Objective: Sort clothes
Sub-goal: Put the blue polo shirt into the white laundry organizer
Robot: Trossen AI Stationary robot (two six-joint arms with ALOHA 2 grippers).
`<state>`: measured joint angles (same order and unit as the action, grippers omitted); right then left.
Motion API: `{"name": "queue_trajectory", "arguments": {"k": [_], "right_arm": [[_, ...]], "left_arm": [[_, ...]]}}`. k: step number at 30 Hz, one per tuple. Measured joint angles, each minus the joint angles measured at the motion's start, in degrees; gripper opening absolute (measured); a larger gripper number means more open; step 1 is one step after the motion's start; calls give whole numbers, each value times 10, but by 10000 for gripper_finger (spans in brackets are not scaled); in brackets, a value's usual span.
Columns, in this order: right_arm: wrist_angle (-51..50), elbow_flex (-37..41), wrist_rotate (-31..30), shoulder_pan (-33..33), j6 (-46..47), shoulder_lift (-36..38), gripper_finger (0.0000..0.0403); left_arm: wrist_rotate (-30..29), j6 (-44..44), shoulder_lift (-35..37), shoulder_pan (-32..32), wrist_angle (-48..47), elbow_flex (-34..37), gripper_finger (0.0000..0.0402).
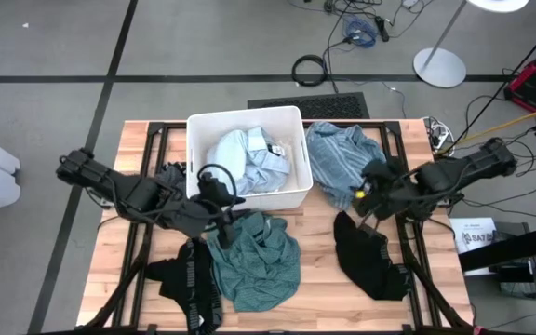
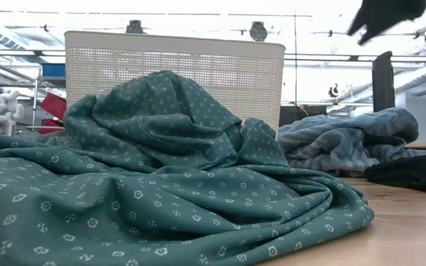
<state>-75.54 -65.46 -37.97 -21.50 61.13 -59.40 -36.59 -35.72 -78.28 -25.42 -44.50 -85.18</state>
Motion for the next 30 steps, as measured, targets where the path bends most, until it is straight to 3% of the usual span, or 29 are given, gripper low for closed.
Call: {"name": "queue_trajectory", "arguments": {"k": [7, 10, 16, 24, 30], "right_arm": [[7, 155, 49, 107, 5, 120, 231], [35, 201, 65, 134, -33, 143, 231], [88, 276, 96, 189, -120, 154, 231], [127, 264, 116, 220, -81, 156, 231], [126, 261, 84, 241, -79, 152, 231]], "left_arm": [[-34, -126, 0, -13, 71, 79, 145], [-40, -131, 0, -12, 172, 104, 145], [-68, -103, -18, -12, 277, 107, 145], [-96, -105, -42, -12, 337, 107, 145], [-97, -103, -55, -12, 351, 107, 145]]}}
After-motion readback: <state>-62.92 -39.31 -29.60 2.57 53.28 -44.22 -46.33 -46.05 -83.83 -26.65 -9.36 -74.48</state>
